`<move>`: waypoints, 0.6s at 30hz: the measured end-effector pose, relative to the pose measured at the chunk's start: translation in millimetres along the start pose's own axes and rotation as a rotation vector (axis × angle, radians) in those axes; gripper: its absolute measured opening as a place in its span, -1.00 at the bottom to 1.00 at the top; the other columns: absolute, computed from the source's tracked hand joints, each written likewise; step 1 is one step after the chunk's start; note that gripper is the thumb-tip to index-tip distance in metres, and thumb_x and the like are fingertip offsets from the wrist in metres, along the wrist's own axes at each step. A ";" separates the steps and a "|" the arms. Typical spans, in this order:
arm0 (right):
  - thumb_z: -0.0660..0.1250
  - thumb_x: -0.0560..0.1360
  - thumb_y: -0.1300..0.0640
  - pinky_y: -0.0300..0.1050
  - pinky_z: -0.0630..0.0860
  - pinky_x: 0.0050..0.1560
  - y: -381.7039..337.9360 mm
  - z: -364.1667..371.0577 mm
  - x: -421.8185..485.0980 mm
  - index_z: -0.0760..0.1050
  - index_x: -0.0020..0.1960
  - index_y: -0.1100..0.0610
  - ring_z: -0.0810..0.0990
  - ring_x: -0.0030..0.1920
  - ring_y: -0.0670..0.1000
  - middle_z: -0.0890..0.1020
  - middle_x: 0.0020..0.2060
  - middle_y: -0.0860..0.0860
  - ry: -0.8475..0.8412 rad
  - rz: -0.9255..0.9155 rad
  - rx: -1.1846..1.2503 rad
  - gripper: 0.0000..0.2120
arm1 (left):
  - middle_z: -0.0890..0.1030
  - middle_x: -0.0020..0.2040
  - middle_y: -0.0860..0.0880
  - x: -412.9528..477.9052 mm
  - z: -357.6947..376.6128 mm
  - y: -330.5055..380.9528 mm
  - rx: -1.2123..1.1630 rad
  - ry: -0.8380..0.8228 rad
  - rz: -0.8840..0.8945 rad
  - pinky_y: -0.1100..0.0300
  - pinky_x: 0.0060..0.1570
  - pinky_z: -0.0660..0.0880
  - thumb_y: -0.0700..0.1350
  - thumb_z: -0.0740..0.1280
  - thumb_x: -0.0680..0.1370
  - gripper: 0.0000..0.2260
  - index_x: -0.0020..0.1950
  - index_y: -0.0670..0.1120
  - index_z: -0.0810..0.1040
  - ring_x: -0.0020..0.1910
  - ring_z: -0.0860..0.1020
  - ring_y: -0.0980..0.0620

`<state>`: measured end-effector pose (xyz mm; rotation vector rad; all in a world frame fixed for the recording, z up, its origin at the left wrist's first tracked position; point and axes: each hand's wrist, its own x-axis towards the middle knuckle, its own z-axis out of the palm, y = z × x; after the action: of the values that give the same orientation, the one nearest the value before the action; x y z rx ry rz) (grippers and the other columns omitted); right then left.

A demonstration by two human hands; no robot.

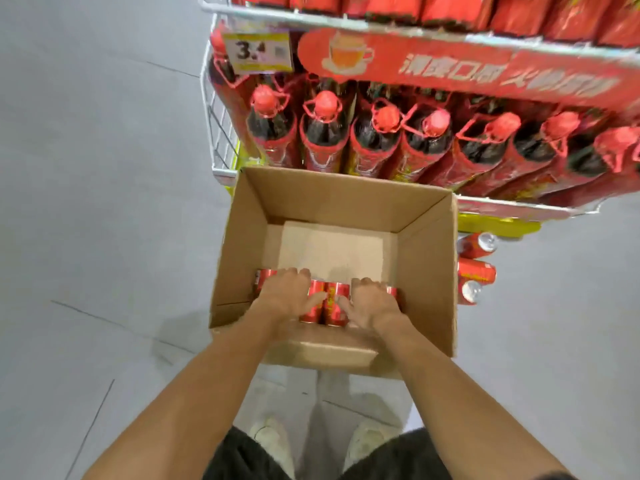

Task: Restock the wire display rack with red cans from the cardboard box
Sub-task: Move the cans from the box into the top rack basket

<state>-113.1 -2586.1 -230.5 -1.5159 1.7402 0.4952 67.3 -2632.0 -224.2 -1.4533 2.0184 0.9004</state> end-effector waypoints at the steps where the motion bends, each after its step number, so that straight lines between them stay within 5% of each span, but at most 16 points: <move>1: 0.13 0.70 -0.20 0.12 0.43 0.39 3.6 11.7 19.6 0.43 0.43 0.25 0.51 0.36 0.28 0.53 0.34 0.26 -0.010 0.019 0.009 -0.43 | 0.56 0.32 -0.25 20.4 14.4 -4.9 -0.015 -0.019 -0.019 -0.11 0.29 0.49 0.26 0.21 0.64 -0.44 0.35 -0.20 0.47 0.32 0.53 -0.25; 6: 0.14 0.69 -0.20 0.10 0.45 0.40 16.7 44.8 89.0 0.45 0.43 0.24 0.52 0.38 0.25 0.54 0.38 0.25 -0.078 0.080 0.038 -0.43 | 0.55 0.39 -0.24 96.5 49.8 -25.1 -0.100 -0.159 -0.099 -0.01 0.25 0.48 0.27 0.22 0.64 -0.41 0.42 -0.18 0.46 0.35 0.53 -0.24; 10: 0.17 0.68 -0.21 0.05 0.48 0.33 20.3 51.7 118.5 0.51 0.40 0.22 0.55 0.36 0.24 0.57 0.37 0.23 -0.094 0.101 0.075 -0.44 | 0.58 0.33 -0.23 126.6 53.2 -25.6 -0.179 -0.113 -0.130 0.06 0.08 0.45 0.24 0.24 0.62 -0.47 0.36 -0.16 0.51 0.28 0.56 -0.23; 18: 0.33 0.59 -0.25 0.02 0.54 0.21 18.8 79.8 141.2 0.52 0.32 0.23 0.61 0.26 0.21 0.62 0.27 0.20 -0.004 0.169 0.312 -0.42 | 0.58 0.30 -0.21 141.5 93.6 -28.2 -0.390 -0.008 -0.224 -0.02 0.24 0.55 0.21 0.40 0.57 -0.49 0.31 -0.17 0.52 0.28 0.56 -0.21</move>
<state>-108.7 -2618.2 -390.5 -1.1556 1.8535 0.2930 51.0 -2656.4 -393.7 -1.8330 1.6910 1.2446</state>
